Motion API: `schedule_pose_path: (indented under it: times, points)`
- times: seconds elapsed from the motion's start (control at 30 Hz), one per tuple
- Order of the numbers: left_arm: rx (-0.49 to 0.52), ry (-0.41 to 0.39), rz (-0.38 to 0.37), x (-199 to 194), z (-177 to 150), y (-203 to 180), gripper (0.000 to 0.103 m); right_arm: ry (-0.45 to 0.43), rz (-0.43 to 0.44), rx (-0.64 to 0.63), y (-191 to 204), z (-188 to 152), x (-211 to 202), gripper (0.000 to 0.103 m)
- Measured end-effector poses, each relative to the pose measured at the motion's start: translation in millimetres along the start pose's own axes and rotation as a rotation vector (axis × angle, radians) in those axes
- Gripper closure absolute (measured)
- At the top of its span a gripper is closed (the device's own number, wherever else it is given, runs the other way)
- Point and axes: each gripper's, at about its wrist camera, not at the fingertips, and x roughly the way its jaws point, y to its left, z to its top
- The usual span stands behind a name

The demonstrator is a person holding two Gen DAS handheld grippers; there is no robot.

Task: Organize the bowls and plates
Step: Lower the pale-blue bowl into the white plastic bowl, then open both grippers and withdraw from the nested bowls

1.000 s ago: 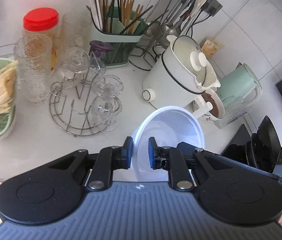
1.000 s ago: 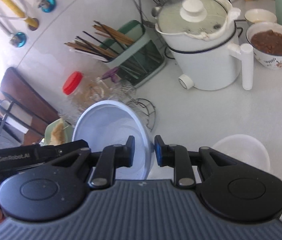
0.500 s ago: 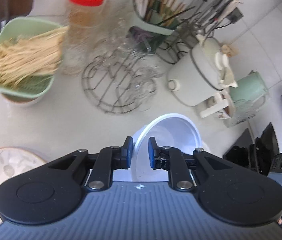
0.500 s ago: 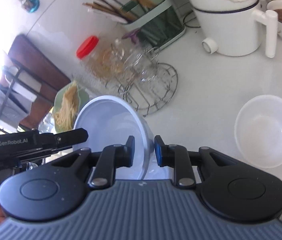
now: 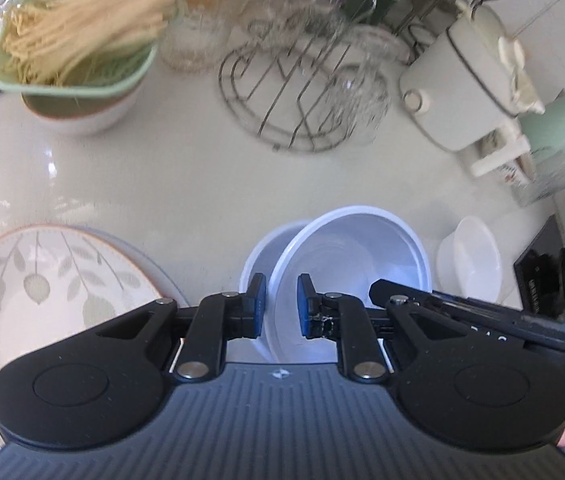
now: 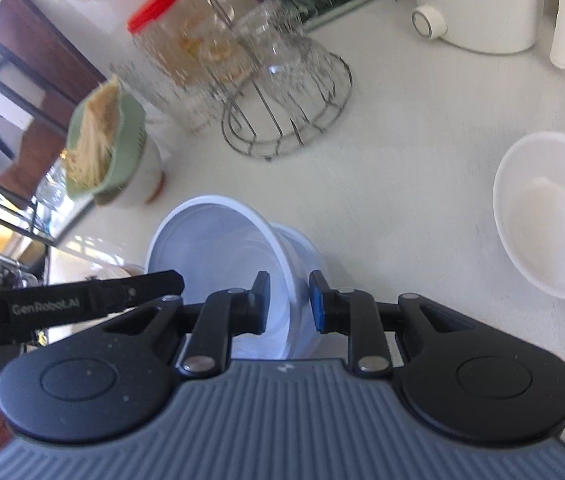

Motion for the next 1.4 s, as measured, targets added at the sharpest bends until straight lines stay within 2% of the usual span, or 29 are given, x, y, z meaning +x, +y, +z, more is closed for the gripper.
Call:
schedule_pose_path:
  times: [0.23,0.33,0.5,0.63,0.7,0.97,1.4]
  points:
    - [-0.011,-0.006,0.012,1.7,-5.5,3.1,0.084,0.027,-0.007,-0.058,4.3,-0.5,8.3,0.079]
    - [0.008,-0.013,0.017,-0.6,-6.4,0.7,0.084,0.023,-0.012,-0.076,6.1,0.3,5.8,0.079]
    - [-0.021,-0.004,0.034,-4.2,-6.9,5.0,0.082,-0.001,-0.018,-0.116,11.6,1.4,-0.7,0.077]
    - [-0.018,-0.005,0.042,-11.3,-6.0,6.9,0.066,-0.023,-0.011,-0.101,10.9,2.3,-7.9,0.077]
    - [-0.001,-0.016,0.04,-16.0,-6.1,5.3,0.066,-0.034,-0.009,-0.089,10.0,3.2,-12.8,0.077]
    - [0.034,-0.106,0.027,-48.5,-5.5,-5.0,0.066,-0.106,-0.006,-0.083,17.1,3.0,-41.8,0.077]
    - [0.145,-0.27,0.002,-109.3,0.0,-33.9,0.066,-0.301,-0.029,-0.131,40.5,3.3,-101.9,0.077]
